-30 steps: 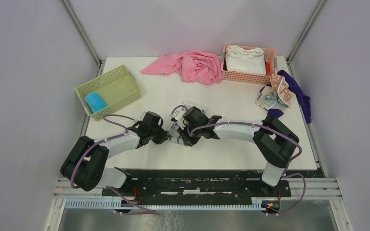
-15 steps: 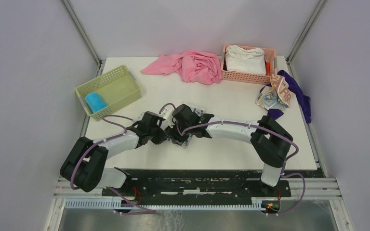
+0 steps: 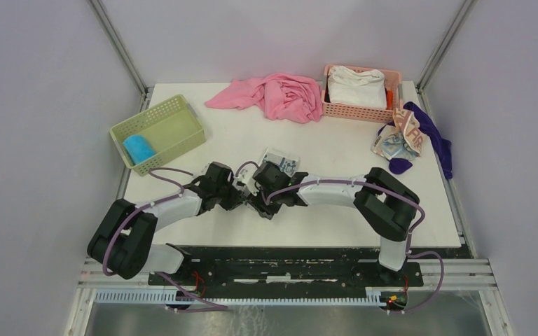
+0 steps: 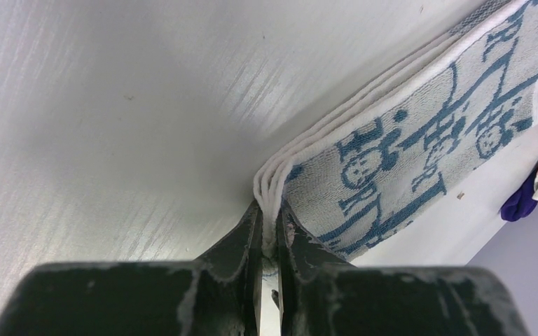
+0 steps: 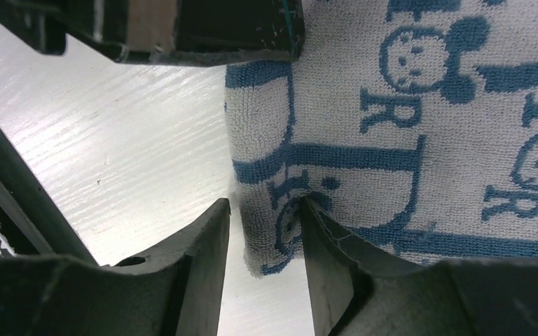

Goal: Roll the towels
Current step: Roll the towel at the center of the board.

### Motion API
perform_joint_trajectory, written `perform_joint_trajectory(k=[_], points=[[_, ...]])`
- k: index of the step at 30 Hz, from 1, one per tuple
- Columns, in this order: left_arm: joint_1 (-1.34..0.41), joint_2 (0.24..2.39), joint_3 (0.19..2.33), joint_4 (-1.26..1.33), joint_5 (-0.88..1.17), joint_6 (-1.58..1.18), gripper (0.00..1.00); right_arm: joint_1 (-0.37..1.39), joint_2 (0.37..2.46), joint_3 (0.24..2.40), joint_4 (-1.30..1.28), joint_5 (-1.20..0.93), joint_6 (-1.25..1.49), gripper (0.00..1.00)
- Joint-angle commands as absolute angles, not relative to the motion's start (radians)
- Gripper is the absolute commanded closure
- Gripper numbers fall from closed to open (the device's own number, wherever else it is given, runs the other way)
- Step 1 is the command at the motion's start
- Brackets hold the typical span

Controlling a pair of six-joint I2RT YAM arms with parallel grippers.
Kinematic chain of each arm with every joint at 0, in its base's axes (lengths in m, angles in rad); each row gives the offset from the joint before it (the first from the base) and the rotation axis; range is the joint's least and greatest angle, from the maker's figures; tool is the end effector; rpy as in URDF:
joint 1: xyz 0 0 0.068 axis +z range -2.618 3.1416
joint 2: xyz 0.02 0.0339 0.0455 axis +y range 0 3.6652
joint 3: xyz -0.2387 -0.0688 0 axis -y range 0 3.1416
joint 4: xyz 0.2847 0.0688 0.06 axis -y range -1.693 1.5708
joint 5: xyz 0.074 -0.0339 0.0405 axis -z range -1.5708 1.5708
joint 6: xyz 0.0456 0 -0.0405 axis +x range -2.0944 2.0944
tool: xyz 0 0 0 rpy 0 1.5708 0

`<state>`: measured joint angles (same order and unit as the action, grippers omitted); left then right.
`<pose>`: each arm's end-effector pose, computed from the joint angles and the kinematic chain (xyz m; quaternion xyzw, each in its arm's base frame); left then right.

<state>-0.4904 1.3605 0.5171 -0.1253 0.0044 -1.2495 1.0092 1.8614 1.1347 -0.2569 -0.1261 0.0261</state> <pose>0.2399 -0.1283 0.0756 -0.3532 0.8873 -0.2280 0.1896 0.2119 0.3476 0.0986 -0.4670 0.8336 0.1953 0.2211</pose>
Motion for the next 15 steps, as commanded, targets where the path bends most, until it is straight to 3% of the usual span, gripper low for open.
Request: perform_joint_trajectory(k=[1,11,15], points=[[-0.485,1.352,0.502,-0.128,0.0,-1.285,0.86,1.025,1.886,1.089,-0.284,-0.071,0.044,0.5],[-0.416,1.341,0.467,-0.127,0.027,-1.293,0.86,1.074,1.918,1.093,-0.371,0.138,0.0,0.5],[-0.376,1.344,0.457,-0.111,0.063,-1.29,0.86,1.098,1.928,1.092,-0.389,0.176,-0.016,0.56]])
